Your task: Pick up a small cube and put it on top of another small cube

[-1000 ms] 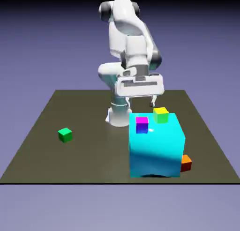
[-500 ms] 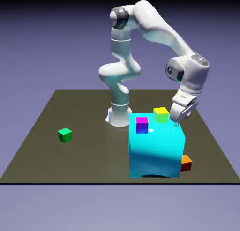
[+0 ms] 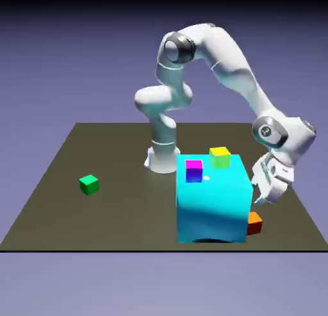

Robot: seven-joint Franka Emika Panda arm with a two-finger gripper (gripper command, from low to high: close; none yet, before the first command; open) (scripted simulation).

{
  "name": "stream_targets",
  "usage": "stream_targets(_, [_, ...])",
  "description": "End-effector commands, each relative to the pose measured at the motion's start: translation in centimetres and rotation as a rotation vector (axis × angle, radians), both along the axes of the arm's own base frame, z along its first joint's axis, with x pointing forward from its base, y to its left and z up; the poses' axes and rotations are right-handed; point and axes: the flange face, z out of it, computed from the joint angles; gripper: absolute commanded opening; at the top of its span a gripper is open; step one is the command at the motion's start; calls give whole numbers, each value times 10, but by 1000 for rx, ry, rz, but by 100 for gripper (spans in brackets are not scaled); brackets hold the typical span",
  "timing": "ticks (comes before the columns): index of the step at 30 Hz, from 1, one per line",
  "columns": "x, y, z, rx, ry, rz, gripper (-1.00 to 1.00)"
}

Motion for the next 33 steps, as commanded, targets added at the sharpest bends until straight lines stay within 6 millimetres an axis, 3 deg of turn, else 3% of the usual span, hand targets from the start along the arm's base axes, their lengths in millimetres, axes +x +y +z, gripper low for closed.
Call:
stream_targets(1, [-1, 3, -8, -3, 0, 50, 0])
stream_targets(5, [-4, 10, -25, -3, 1, 170, 0])
stream_targets(8, [2, -11, -85, -3, 0, 170, 0])
stream_targets(9, [2, -13, -90, -3, 1, 170, 0])
stream_targets(10, [2, -13, -90, -3, 1, 170, -100])
stream_targets(11, [2, -13, -90, -3, 1, 170, -100])
stream_targets(14, [-4, 8, -29, -3, 0, 170, -100])
stream_targets(15, [-14, 24, -12, 25, 6, 211, -100])
stream_targets(19, [-40, 55, 47, 153, 19, 269, -100])
stream_targets(30, [-33, 14, 160, 468, -31, 5, -100])
stream_targets(31, [-27, 3, 167, 497, -41, -47, -100])
stream_targets(33, [-2, -43, 175, 545, -68, -242, -100])
